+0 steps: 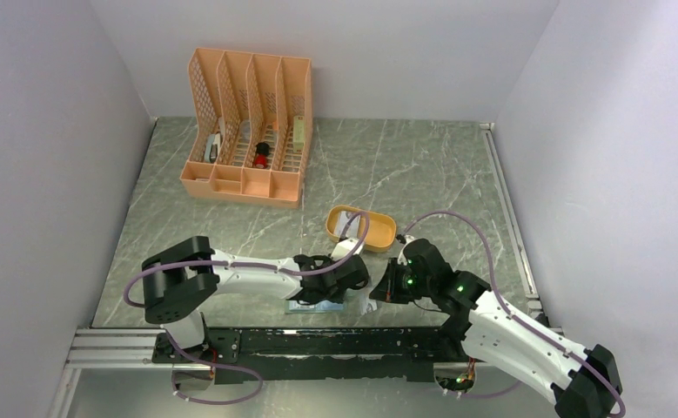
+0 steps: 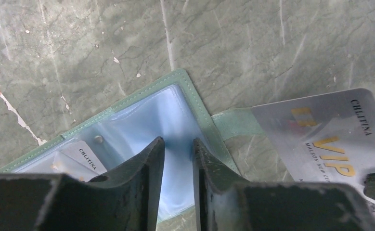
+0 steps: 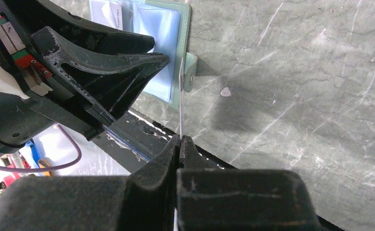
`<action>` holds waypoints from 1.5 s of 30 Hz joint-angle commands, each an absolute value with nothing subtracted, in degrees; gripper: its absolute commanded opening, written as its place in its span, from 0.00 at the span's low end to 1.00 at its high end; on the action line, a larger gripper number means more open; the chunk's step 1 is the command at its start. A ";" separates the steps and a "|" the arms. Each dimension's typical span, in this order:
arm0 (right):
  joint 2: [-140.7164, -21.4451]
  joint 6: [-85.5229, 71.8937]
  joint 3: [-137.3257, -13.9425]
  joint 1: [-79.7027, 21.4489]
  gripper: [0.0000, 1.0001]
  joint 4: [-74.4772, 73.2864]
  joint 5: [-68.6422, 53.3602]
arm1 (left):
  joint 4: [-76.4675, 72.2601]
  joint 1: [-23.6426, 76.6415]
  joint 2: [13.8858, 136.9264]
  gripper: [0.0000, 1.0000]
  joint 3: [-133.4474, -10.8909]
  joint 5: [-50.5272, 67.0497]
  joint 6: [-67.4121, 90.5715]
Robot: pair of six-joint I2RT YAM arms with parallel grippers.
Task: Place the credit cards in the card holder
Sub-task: Turn over the card slot in the card holder.
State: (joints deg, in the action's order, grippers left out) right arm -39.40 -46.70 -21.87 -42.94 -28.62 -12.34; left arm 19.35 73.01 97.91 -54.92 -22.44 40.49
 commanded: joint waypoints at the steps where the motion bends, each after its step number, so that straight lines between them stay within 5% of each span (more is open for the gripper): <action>1: -39.62 -46.37 -22.02 -43.14 0.00 -27.63 -13.97 | 21.85 73.14 100.45 0.30 -51.93 -22.76 40.77; 15: -44.28 -44.59 -22.23 -43.33 0.00 -21.45 -21.78 | 22.03 73.13 93.32 0.05 -51.83 -23.33 43.01; 45: -64.66 -48.77 -21.03 -45.79 0.00 -0.30 -30.88 | 21.98 73.13 85.08 0.09 -49.06 -23.30 45.50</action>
State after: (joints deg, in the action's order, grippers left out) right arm -62.87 -48.45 -20.43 -44.64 -4.45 -29.39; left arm 21.34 73.08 86.89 -49.32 -22.72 44.88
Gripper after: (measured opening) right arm 0.010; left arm 0.067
